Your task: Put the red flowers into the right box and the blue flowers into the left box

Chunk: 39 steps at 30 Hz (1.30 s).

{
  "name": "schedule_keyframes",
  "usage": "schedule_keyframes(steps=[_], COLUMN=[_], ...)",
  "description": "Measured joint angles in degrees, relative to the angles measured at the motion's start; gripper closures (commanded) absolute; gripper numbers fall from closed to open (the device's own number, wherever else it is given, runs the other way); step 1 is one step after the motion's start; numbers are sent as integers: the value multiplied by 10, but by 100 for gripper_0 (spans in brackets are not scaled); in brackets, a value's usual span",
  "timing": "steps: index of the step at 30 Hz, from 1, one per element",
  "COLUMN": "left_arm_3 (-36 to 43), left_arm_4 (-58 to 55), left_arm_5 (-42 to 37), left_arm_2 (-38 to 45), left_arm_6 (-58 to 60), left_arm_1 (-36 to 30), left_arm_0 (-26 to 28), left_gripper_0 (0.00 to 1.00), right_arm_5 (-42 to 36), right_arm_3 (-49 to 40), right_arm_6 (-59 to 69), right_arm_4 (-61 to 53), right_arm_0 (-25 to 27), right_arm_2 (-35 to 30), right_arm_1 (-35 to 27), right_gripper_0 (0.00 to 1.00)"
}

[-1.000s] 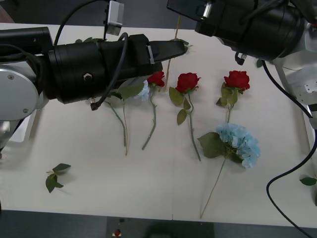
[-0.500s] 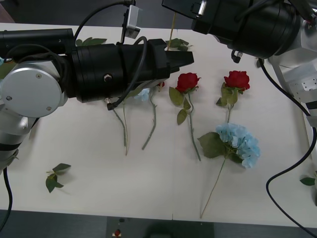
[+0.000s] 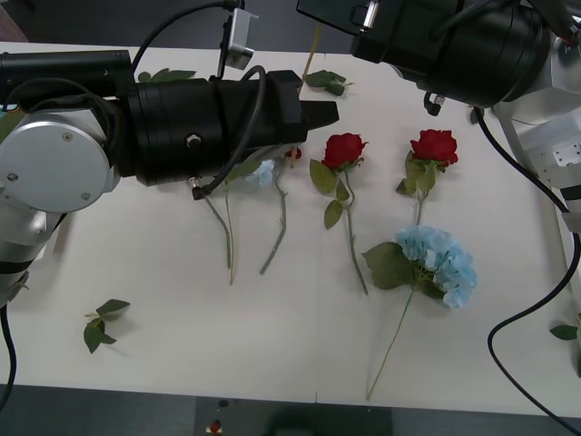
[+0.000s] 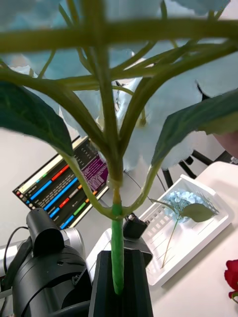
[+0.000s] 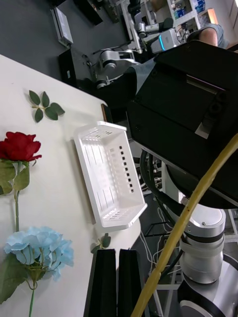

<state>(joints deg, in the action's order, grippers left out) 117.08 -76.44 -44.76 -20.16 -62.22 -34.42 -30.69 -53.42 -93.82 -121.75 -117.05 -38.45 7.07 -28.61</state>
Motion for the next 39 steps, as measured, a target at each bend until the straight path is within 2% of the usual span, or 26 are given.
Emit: schedule_keyframes(steps=[1, 2, 3, 4, 5, 6, 13, 20, 25, 32, 39], left_arm_3=[0, 0, 0, 0, 0, 0, 0, 1, 16, 26, -12], left_arm_4=[-1, -2, -2, -1, -1, -1, -3, -39, -55, -75, -72], left_arm_5=[0, 0, 0, 0, 0, 0, 0, 0, 0, 0, 0], left_arm_2=[0, 0, 0, 0, 0, 0, 11, 100, 189, 326, 411], left_arm_6=[0, 0, 0, 0, 0, 0, 0, 0, 0, 0, 0], left_arm_1=[-1, -2, -2, -2, -2, -2, -29, -70, -121, -202, -236], left_arm_0=[0, 0, 0, 0, 0, 0, 0, 25, 96, 243, 364], left_gripper_0=[100, 100, 100, 100, 100, 100, 100, 100, 100, 100, 100], right_arm_5=[0, 0, 0, 0, 0, 0, 0, 0, 0, 0, 0], right_arm_3=[0, 0, 0, 0, 0, 0, 0, 0, 0, 0, 0], right_arm_6=[0, 0, 0, 0, 0, 0, 0, 0, 0, 0, 15], right_arm_4=[0, 0, 0, 0, 0, 0, 0, 0, 0, 0, 7], right_arm_0=[0, 0, 0, 0, 0, 0, 0, 0, 0, 10, 11], right_arm_2=[0, 0, 0, 0, 0, 0, 0, 0, 0, -1, 0], right_arm_1=[0, 0, 0, 0, 0, 0, 0, 0, 0, -2, -51], right_gripper_0=[100, 95, 66, 26, 5, 0, 0, 0, 0, 0, 0])
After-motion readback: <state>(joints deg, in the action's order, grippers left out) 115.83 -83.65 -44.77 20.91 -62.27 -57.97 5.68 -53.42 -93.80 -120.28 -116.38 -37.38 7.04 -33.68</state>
